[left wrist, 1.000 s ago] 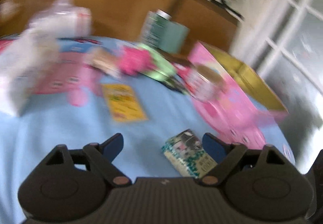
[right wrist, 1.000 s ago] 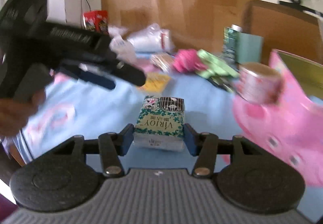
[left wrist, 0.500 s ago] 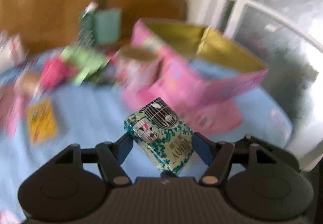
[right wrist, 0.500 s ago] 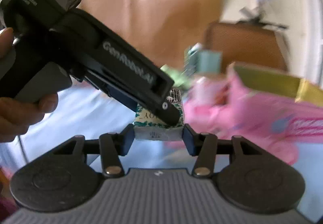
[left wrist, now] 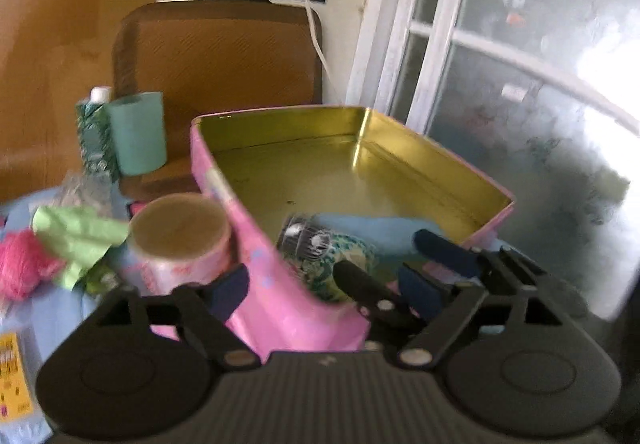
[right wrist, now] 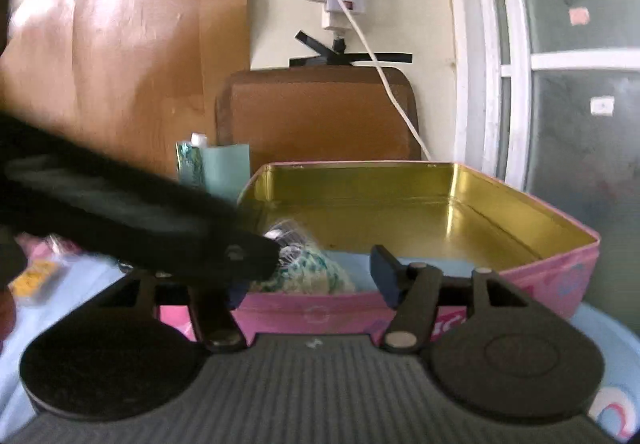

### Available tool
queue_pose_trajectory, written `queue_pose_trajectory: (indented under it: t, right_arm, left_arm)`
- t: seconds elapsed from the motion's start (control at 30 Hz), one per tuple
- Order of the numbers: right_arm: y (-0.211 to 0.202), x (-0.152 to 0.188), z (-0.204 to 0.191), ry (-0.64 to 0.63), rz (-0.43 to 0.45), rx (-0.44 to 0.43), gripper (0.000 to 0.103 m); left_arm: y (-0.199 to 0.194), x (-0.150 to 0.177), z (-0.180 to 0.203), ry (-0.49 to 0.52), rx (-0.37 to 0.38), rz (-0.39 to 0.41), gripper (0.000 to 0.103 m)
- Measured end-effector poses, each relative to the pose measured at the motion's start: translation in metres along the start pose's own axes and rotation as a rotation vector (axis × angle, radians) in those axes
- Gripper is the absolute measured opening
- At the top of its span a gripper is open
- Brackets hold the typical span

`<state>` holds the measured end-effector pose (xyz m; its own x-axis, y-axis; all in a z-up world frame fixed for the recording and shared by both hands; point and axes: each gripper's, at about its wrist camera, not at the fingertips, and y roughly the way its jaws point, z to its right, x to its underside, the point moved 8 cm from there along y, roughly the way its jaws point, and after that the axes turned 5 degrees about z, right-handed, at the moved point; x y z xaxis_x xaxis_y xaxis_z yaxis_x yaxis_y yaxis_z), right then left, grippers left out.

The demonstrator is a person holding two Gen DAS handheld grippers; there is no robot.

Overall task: Organize soft objects
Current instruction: 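Lower the green-patterned box into the pink tin and release, then grasp the pink fuzzy sock with the right gripper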

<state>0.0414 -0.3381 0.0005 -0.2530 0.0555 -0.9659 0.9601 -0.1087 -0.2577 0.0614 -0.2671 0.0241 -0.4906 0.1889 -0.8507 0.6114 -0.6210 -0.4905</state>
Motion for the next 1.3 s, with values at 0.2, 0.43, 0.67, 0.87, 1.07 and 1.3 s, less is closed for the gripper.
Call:
queue_pose_trajectory:
  t: [0.2,0.43,0.67,0.87,1.07,1.3]
  right_arm:
    - [-0.039,0.007,-0.079,-0.191,0.127,-0.171,0.085]
    - [0.016,0.020,-0.154,-0.159,-0.120,-0.449,0.062]
    - [0.099,0.022,-0.189,-0.079,-0.278,-0.427,0.054]
    - [0.123,0.024,-0.208,0.031,-0.340,-0.481,0.055]
    - [0.121,0.035,-0.217,0.020,-0.404,-0.490,0.038]
    - [0.010,0.044,-0.177,0.013,-0.359,-0.534,0.038]
  left_arm:
    - [-0.065,0.032,-0.062,-0.023,-0.057,0.063,0.099]
    - [-0.122,0.063,-0.168,-0.206,-0.282,0.099,0.099]
    - [-0.137,0.101,-0.239,-0.387,-0.401,0.109,0.097]
    - [-0.141,0.105,-0.239,-0.391,-0.380,0.161,0.098]
    - [-0.145,0.105,-0.238,-0.408,-0.374,0.173,0.096]
    - [-0.142,0.098,-0.218,-0.461,-0.235,0.166,0.089]
